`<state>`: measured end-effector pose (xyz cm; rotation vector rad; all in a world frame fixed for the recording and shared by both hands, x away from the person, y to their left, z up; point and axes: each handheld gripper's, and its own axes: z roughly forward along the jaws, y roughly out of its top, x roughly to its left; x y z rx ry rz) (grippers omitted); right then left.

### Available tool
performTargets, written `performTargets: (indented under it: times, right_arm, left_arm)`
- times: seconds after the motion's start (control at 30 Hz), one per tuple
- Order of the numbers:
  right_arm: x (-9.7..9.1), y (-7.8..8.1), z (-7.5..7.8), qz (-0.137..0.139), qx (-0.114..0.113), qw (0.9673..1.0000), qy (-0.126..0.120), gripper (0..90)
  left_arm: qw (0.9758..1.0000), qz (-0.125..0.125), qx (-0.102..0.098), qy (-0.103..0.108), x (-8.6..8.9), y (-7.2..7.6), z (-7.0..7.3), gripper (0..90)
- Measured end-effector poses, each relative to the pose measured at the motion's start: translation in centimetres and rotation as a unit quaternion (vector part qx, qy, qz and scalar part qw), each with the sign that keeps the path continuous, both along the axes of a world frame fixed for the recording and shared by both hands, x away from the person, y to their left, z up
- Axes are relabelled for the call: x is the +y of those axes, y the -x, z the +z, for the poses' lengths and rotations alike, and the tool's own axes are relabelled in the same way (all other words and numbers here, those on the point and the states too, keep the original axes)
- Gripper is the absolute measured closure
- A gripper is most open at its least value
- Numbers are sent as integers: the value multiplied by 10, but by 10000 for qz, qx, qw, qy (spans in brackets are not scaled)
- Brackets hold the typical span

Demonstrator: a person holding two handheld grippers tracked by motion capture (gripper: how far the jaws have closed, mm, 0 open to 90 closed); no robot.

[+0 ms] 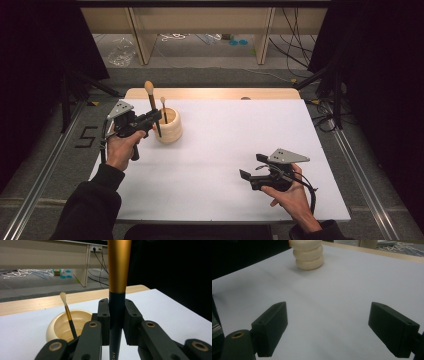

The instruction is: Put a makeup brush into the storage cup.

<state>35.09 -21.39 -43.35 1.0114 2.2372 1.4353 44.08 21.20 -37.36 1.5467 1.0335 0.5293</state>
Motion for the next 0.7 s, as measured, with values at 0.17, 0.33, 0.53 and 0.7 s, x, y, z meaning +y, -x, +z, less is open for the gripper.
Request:
performTargets:
  times: [0.17, 0.33, 0.53, 0.7]
  right_arm:
    - [-1, 1, -1, 3, -122, 9999, -79, 165]
    - [-2, 2, -2, -17, -131, 9999, -71, 165]
    - [-2, 2, -2, 24, -96, 9999, -72, 165]
    - [-1, 3, -2, 40, 15, 9999, -100, 165]
  left_arm:
    - [10000, 44, -30, -16, 1, -5, 2, 779]
    - [9999, 90, -91, -41, 1, -12, 5, 779]
    - [9997, 165, -140, -92, 0, -21, 7, 779]
    - [9995, 212, -191, -106, 1, -31, 7, 779]
